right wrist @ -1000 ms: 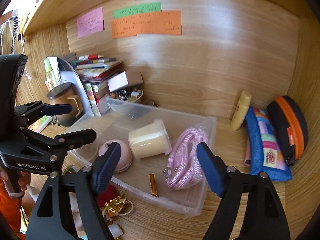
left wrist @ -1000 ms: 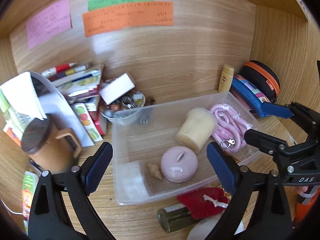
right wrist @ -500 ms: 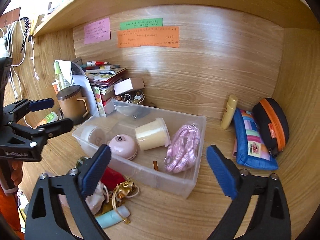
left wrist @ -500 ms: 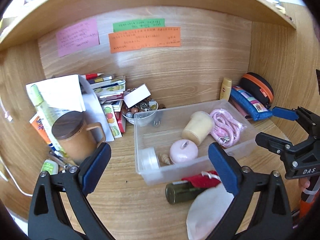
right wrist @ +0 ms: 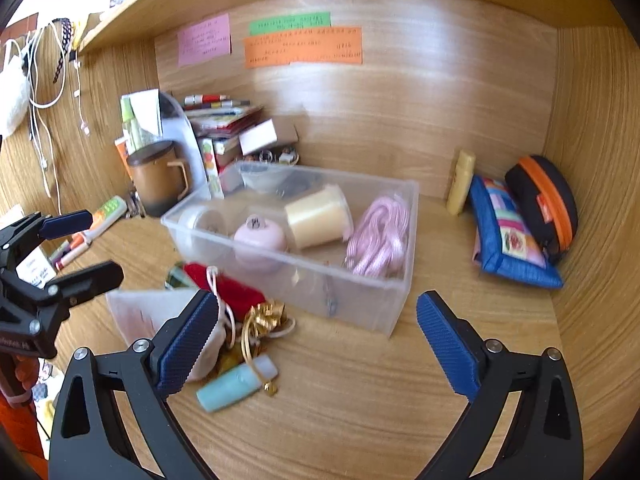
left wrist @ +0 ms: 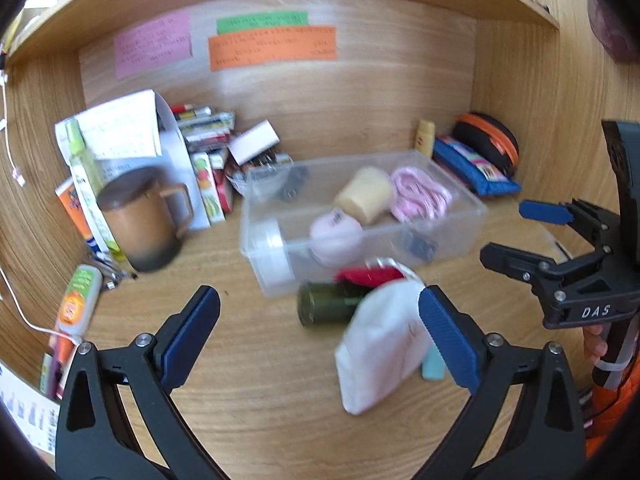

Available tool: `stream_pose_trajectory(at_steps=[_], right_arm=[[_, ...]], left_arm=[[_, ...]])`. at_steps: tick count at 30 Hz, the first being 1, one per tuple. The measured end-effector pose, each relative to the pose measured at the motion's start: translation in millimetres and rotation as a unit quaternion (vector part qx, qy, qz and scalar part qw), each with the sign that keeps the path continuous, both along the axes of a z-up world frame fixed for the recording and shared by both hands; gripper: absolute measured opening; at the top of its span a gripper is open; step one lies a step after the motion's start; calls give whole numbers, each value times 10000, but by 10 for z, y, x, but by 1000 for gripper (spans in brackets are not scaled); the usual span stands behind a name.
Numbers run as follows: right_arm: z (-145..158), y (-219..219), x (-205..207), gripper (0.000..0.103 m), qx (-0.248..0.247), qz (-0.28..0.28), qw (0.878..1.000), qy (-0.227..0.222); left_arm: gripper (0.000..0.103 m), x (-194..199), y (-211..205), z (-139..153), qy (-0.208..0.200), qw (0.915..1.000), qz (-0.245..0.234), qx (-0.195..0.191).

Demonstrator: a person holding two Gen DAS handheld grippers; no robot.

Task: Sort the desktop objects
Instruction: 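Grasp the white drawstring bag with the left gripper and lift it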

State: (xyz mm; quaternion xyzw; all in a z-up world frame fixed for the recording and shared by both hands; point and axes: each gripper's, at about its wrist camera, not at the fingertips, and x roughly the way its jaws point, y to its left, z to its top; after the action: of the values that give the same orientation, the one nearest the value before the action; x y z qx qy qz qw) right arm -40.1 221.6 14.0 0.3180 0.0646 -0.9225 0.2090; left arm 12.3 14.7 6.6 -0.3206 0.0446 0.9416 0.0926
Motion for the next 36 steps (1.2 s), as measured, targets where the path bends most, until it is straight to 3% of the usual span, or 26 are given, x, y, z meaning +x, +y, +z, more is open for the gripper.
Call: stream_pose_trajectory(at_steps=[13,19,24,29,36], right_arm=[[-367,148,64,99,-56,-76,9978,-664],[-500,183,74,99,-129,-89,9957,-917],[-574,125,105,99,-28,-5,9949,-1006],[-616,9,151,99,-28,205,9939,-1080],[-656,-209,217,99,78,480,9927,-1106]], left_arm=[[101,-308,218,-573,-1031,9941,-251,210],[100,-350,252,-597,-885,9947,-373,354],[62,-366,197,-675,-1107,9902,-559,639],[50,-296,146,-630,-1009,9910,-521,703],[46,-189,-86,-607,-910,9918,-306,839]])
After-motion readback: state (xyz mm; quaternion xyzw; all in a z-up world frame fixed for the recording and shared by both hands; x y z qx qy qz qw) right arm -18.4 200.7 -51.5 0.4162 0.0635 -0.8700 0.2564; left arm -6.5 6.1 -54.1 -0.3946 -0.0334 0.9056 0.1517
